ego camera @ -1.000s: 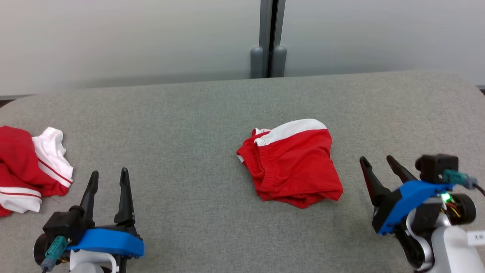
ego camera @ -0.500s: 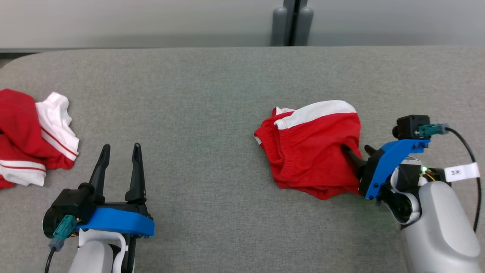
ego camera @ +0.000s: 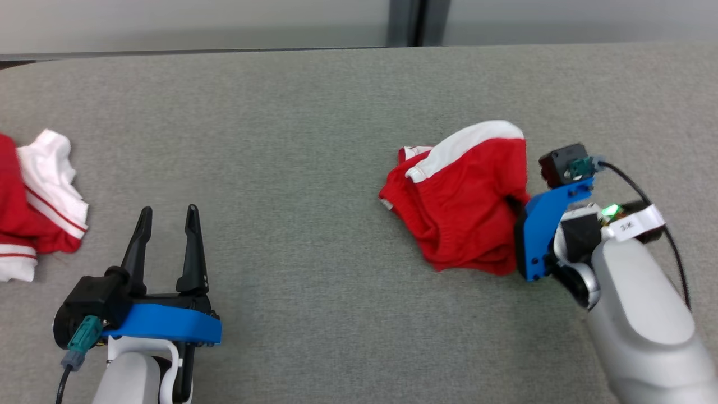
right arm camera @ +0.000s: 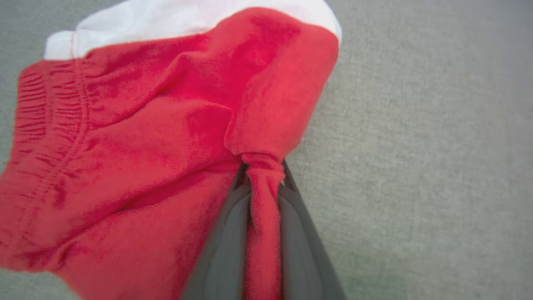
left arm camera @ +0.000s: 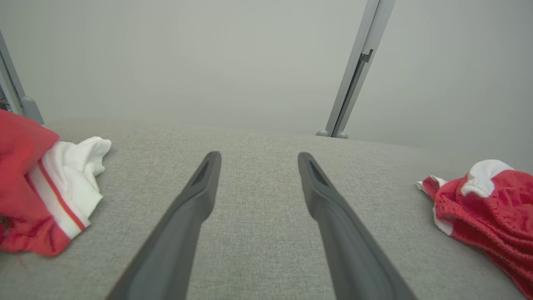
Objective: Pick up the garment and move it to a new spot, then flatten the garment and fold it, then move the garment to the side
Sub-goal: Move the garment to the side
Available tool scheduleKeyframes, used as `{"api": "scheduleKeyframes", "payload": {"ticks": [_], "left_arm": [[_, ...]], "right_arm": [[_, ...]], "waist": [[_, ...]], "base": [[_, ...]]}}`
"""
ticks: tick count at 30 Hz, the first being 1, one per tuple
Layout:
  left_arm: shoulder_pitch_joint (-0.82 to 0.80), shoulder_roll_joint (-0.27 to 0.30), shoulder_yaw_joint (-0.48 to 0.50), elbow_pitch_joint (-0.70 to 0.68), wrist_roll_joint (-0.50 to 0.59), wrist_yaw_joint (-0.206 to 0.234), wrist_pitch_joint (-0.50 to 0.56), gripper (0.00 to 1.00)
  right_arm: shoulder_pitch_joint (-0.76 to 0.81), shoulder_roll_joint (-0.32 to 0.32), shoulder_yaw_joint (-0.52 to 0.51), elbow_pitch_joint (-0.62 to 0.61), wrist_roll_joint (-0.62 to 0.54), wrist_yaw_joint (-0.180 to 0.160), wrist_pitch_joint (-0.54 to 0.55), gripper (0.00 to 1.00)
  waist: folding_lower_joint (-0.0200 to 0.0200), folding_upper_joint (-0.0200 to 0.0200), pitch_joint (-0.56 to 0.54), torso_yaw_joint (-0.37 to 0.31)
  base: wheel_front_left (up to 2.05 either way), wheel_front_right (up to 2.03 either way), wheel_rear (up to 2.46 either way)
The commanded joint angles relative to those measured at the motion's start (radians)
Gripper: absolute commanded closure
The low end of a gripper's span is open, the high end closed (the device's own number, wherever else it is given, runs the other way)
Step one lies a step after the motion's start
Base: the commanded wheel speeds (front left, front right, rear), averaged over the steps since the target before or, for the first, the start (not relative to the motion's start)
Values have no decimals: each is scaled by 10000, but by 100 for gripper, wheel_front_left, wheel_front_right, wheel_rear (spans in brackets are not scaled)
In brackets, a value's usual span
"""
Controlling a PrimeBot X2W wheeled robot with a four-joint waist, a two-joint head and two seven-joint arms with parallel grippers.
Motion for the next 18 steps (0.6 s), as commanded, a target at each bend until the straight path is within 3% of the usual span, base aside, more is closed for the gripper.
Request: {"api": "scheduleKeyframes", "payload": {"ticks": [1,4,9,14,18], "left_arm": [[-76,28,-44,-78,16,-5,-22,0],[-242,144,-64,-278,41,-5,-22,0],[-659,352,-346,-754,24,-6,-22,0],[-1184,766,-647,-1265,120,-6,-13,0],[-1534,1127,-787,-1687,181,-6,167,0]], "right_arm": [[-279,-423,155,-169,-104,-5,-109,100],[-673,-1296,1495,-667,204,-1,-213,100],[-1683,-3398,3273,-1102,1150,-2,-694,100],[-2381,-4640,3544,-734,1546,-2,-1634,100],[-2665,-5160,3204,-91,1443,-5,-2421,100]], "waist": [[-1,0,17,-147],[-1,0,290,-596],[-1,0,1155,-1457],[-1,0,2076,-2243],[-1,0,2608,-2674]], "base": [[0,0,0],[0,0,0],[0,0,0],[0,0,0],[0,0,0]]}}
